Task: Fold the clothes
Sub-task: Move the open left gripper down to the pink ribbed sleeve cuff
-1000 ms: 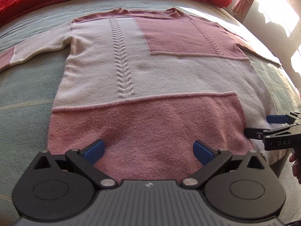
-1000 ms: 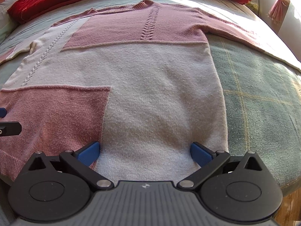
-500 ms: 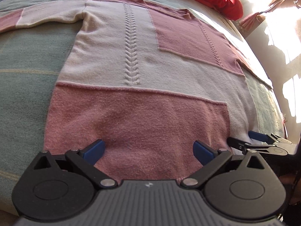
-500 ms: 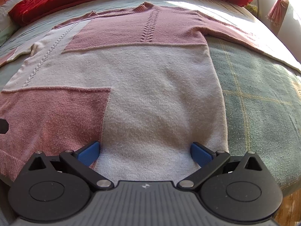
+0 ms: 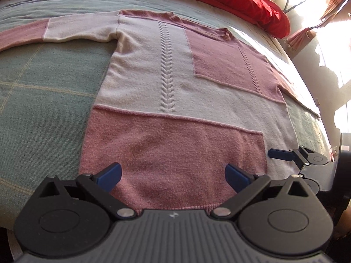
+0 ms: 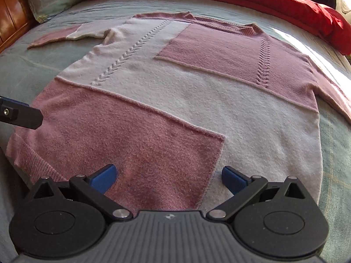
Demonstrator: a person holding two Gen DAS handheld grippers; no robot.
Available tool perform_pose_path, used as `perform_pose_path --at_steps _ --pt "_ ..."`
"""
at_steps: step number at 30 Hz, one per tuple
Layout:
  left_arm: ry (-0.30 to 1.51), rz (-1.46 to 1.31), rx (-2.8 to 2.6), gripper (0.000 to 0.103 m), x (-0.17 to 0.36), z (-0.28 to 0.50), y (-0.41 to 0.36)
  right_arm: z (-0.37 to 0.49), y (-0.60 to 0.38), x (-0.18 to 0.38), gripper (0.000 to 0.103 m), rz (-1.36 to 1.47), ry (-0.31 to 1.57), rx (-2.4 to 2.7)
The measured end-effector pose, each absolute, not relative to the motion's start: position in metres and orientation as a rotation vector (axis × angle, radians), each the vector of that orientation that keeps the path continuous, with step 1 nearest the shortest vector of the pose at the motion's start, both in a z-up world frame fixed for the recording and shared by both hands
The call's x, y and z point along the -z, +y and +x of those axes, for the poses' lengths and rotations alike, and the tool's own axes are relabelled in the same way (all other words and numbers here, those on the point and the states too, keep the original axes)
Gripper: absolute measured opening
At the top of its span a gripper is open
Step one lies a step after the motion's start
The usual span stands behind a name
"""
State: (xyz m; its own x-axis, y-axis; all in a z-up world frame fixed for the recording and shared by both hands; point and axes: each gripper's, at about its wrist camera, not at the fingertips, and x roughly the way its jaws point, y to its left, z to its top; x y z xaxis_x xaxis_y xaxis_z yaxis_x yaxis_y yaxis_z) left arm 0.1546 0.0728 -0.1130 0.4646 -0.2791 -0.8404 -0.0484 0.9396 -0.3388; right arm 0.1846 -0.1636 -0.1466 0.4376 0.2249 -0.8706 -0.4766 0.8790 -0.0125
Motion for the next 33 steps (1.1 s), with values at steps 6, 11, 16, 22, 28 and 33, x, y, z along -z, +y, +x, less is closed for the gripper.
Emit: perform_pose_path --at_steps 6,11,16,22,28,33 --pt "1.043 -0.335 0.118 0.1 0.111 0.159 0.088 0.176 -0.18 0.139 0.103 -0.255 1.012 -0.386" --pt "1.001 -0.381 0.099 0.1 0.108 0.171 0.115 0.182 -0.183 0.128 0.103 -0.232 0.983 -0.34" --pt "0.969 -0.446 0.065 0.1 0.105 0.188 0.156 0.201 -0.171 0.121 0.103 -0.229 0.968 -0.329" --pt "0.892 -0.555 0.004 0.1 0.095 0.234 0.232 0.231 -0.151 0.126 0.103 -0.25 0.99 -0.295" --pt "0.798 -0.777 -0.065 0.1 0.102 0.304 0.319 0.258 -0.139 0.129 0.103 -0.235 0.998 -0.269" --pt "0.848 -0.819 -0.13 0.1 0.132 0.332 0.349 0.276 -0.13 0.127 0.103 -0.219 1.002 -0.273"
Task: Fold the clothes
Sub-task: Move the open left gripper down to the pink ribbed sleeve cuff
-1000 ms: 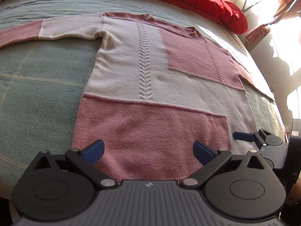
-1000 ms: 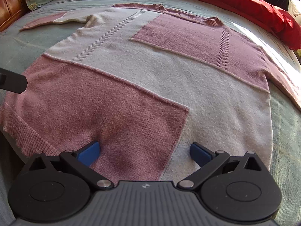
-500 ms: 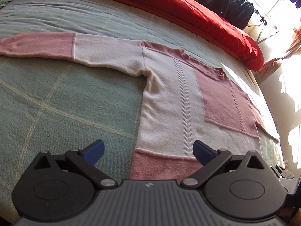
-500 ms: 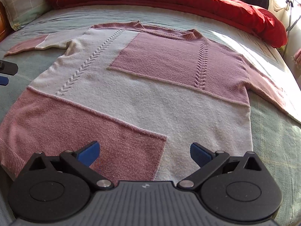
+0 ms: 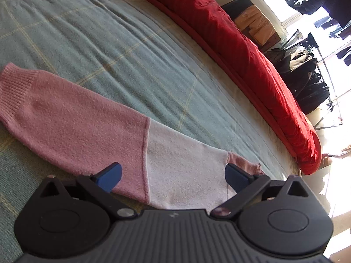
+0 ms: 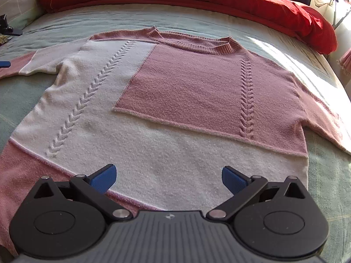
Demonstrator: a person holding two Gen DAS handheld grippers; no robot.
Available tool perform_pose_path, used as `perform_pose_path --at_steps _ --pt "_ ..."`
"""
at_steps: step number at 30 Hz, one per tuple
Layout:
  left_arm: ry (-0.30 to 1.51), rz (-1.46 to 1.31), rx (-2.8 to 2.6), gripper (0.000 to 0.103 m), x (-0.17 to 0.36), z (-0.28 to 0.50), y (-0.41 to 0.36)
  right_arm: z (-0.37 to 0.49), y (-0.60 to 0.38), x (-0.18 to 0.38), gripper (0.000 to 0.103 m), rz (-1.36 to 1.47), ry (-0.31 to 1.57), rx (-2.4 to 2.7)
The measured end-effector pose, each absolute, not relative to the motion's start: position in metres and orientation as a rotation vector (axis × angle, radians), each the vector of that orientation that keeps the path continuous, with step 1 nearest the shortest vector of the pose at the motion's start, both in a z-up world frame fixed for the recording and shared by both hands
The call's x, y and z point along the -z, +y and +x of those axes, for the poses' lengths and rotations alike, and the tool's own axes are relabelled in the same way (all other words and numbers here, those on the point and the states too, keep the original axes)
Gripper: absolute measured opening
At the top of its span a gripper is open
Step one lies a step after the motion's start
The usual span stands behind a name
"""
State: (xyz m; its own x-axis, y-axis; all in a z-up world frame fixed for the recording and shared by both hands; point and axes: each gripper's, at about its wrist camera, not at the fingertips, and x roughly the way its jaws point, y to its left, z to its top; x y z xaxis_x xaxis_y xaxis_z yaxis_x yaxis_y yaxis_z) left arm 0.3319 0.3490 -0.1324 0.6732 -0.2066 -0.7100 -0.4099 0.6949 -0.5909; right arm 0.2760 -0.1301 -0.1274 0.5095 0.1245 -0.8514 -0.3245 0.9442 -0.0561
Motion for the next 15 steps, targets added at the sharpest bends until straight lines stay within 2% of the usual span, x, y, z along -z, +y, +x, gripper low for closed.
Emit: perform_pose_path --at_steps 6,12,15 --pt "0.87 -0.83 -0.197 0.099 0.147 0.317 0.372 0.289 -0.119 0.128 0.103 -0.243 0.994 -0.276" --pt "0.94 -0.799 -0.318 0.098 0.117 0.304 0.388 0.293 -0.11 0.127 0.103 -0.223 0.991 -0.298" --pt "0.919 -0.831 -0.323 0.095 0.108 0.296 0.404 0.294 -0.11 0.133 0.103 -0.177 1.015 -0.316"
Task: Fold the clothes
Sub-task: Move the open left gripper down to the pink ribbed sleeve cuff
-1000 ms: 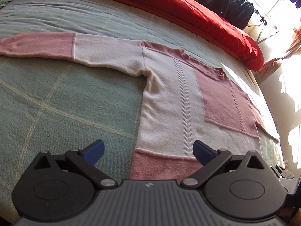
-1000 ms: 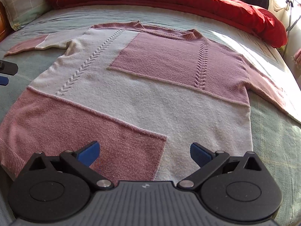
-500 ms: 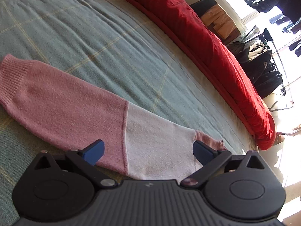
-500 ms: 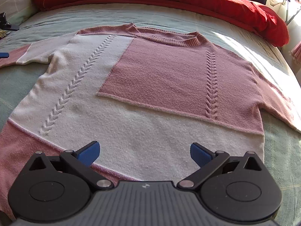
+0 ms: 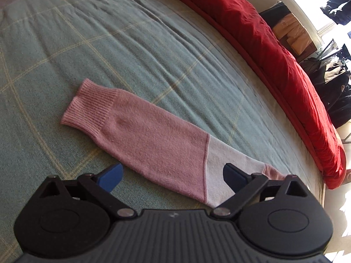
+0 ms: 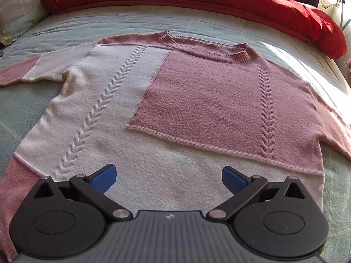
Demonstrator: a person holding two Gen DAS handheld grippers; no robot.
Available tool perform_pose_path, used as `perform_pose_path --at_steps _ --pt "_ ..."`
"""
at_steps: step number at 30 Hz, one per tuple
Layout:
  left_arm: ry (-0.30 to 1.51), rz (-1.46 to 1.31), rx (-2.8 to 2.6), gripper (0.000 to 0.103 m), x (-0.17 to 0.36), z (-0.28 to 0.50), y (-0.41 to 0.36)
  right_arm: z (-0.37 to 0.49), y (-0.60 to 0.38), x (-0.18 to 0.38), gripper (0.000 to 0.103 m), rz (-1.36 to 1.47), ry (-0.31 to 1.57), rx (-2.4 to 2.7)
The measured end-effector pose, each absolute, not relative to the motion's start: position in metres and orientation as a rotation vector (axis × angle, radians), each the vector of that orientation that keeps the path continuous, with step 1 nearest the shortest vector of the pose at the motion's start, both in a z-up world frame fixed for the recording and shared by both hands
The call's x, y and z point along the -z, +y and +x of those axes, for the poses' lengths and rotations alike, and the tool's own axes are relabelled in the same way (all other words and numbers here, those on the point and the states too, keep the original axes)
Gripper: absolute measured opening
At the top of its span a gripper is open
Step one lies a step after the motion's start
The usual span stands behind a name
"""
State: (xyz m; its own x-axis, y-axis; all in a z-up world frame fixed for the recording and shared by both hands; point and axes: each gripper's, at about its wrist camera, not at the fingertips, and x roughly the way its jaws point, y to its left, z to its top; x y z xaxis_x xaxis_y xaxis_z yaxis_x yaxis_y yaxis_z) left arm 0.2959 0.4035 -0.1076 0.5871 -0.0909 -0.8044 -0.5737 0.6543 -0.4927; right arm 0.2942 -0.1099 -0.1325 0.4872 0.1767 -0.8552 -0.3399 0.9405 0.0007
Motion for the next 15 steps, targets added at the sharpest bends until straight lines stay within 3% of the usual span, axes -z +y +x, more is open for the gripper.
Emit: perform_pose_path --at_steps 3,5,8,15 --pt "0.888 -0.901 -0.33 0.078 0.11 0.288 0.42 0.295 -0.111 0.138 0.103 -0.122 1.036 -0.312" --pt "0.863 -0.996 -0.356 0.053 0.125 0.282 0.432 0.295 -0.113 0.139 0.103 -0.096 1.041 -0.312" --pt "0.801 -1.18 -0.409 0.051 0.156 0.266 0.447 0.295 -0.114 0.137 0.103 -0.092 1.039 -0.317" --pt "0.72 -1.271 -0.465 0.05 0.187 0.257 0.453 0.298 -0.117 0.141 0.103 -0.094 1.042 -0.3"
